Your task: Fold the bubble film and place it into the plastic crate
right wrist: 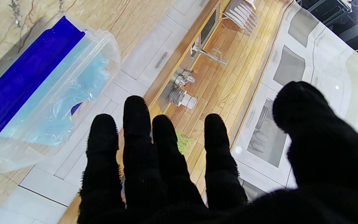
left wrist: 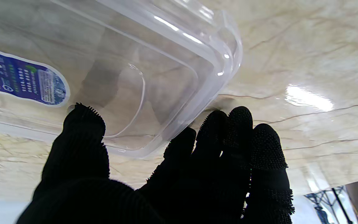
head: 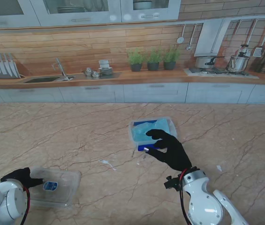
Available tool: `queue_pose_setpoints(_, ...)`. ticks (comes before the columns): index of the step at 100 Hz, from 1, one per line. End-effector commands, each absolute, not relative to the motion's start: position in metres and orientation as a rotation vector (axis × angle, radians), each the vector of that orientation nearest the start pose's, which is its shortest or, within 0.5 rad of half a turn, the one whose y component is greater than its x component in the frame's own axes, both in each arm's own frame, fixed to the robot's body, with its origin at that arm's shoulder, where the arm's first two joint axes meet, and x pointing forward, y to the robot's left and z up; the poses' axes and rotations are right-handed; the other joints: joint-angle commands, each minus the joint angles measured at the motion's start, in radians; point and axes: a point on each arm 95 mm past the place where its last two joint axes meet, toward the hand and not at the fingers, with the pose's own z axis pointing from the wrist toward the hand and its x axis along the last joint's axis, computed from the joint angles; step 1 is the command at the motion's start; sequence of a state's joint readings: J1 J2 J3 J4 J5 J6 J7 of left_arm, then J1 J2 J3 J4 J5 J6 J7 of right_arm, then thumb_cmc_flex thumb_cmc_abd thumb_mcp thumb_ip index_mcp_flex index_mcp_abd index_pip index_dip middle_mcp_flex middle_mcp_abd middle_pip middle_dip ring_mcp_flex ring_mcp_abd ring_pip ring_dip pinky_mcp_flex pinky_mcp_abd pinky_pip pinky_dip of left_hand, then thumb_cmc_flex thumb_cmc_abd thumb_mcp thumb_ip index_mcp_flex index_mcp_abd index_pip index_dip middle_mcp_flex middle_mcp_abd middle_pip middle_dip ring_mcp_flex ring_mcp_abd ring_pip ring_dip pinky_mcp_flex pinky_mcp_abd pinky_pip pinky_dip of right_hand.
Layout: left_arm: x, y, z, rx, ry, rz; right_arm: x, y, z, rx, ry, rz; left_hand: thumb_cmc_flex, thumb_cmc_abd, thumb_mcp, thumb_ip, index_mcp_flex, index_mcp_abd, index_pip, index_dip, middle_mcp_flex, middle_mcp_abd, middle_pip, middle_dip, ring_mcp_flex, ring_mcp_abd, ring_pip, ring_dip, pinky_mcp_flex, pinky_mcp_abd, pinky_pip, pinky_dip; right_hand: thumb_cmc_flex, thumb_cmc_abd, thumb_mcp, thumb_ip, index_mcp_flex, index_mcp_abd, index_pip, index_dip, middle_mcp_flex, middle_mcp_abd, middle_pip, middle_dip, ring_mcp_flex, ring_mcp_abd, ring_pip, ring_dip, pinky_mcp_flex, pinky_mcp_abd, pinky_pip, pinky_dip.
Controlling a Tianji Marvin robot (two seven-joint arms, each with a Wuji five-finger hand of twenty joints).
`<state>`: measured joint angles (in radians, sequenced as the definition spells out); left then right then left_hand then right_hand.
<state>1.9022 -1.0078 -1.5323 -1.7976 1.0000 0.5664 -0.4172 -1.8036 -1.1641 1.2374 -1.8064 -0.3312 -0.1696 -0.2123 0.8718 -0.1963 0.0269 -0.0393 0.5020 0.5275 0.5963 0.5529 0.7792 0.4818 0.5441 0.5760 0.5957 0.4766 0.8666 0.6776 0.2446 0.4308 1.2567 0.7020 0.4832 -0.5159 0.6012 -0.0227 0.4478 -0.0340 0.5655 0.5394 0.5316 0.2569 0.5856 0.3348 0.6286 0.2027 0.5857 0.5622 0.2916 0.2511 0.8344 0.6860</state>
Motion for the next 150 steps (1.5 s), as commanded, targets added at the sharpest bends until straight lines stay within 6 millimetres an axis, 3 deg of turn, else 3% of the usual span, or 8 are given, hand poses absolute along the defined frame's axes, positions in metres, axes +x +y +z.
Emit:
queue_pose_setpoints(1, 0.297, 0.135, -0.384, -1.934, 1.323, -0.567, 0.330, 0.040, -0.306, -1.982, -0.983, -2.506, 0.051, -0.021, 0.042, 0.026, 0.152, -0.316, 0.196, 0.054, 0.060, -0.156, 0.023, 0.008, 0.013, 0.016, 0.026, 0.029, 0.006, 0.022, 0.039, 0.020, 0.006, 0.033, -0.012, 0.005, 0.003, -0.010, -0.005, 0.014, 0.012, -0.002, -0.004, 0.007, 0.010, -0.005, 0.014, 0.012, -0.006, -0.007, 0.021, 0.023)
queue_pose_setpoints(15, 0.300, 0.123, -0.380, -1.906, 1.368, -0.597, 0.330, 0.040, -0.306, -1.980, -0.984, -2.508, 0.060, -0.036, 0.059, 0.022, 0.174, -0.329, 0.278, 0.092, 0.091, -0.177, 0.071, 0.055, 0.035, 0.016, 0.054, 0.063, 0.020, 0.032, 0.046, 0.027, 0.007, 0.037, -0.019, 0.007, 0.003, -0.012, -0.007, 0.013, 0.013, 0.000, -0.004, 0.007, 0.011, -0.006, 0.013, 0.012, -0.006, -0.007, 0.022, 0.023)
queue_pose_setpoints(40, 0.312, 0.102, -0.366, -1.868, 1.451, -0.616, 0.329, 0.040, -0.305, -1.980, -0.968, -2.518, 0.065, -0.013, 0.069, 0.021, 0.233, -0.330, 0.360, 0.112, 0.171, -0.177, 0.130, 0.095, 0.110, 0.034, 0.120, 0.103, 0.086, 0.067, 0.086, 0.051, 0.008, 0.043, -0.028, 0.009, 0.004, -0.012, -0.007, 0.014, 0.014, -0.003, -0.005, 0.007, 0.011, -0.004, 0.013, 0.013, -0.006, -0.005, 0.022, 0.023)
queue_pose_setpoints(93, 0.335, 0.064, -0.346, -1.855, 1.493, -0.691, 0.325, 0.038, -0.302, -1.980, -0.940, -2.538, 0.062, 0.073, 0.040, 0.021, 0.303, -0.312, 0.373, 0.082, 0.230, -0.164, 0.138, 0.096, 0.157, 0.057, 0.138, 0.104, 0.122, 0.096, 0.100, 0.067, 0.012, 0.050, -0.041, 0.011, 0.009, -0.011, -0.007, 0.014, 0.018, -0.001, -0.007, 0.007, 0.011, -0.003, 0.011, 0.013, -0.007, -0.005, 0.022, 0.022)
queue_pose_setpoints(150, 0.355, 0.015, -0.339, -1.874, 1.580, -0.751, 0.314, 0.032, -0.298, -1.952, -0.907, -2.574, 0.094, 0.090, 0.034, 0.025, 0.336, -0.313, 0.392, 0.067, 0.266, -0.166, 0.145, 0.086, 0.194, 0.058, 0.149, 0.089, 0.149, 0.101, 0.115, 0.078, 0.018, 0.073, -0.057, 0.013, 0.054, -0.014, -0.001, 0.017, 0.043, 0.007, -0.005, 0.008, 0.015, 0.006, 0.010, 0.013, -0.010, 0.007, 0.022, 0.023)
